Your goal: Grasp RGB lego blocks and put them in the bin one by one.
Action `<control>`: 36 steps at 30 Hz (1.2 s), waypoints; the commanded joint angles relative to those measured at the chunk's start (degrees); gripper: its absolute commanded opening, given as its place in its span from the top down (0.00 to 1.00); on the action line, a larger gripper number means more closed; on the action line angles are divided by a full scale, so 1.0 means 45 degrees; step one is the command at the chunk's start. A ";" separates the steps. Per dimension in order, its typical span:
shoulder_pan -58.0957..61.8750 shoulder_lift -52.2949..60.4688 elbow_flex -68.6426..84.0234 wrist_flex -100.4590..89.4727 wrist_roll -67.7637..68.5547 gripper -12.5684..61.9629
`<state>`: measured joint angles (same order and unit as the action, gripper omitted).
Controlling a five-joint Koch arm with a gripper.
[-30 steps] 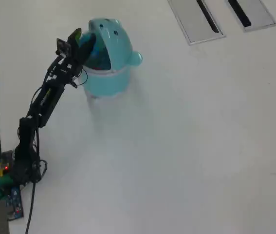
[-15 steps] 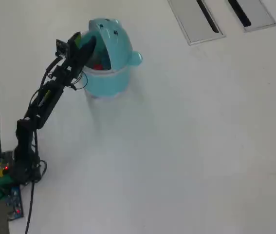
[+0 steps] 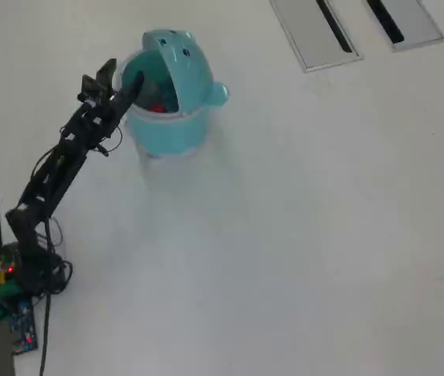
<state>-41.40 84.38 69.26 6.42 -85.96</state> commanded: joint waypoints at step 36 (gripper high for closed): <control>0.3340 0.5703 0.6699 -0.6230 0.9004 0.43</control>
<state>-26.98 106.79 101.60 -16.17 -47.72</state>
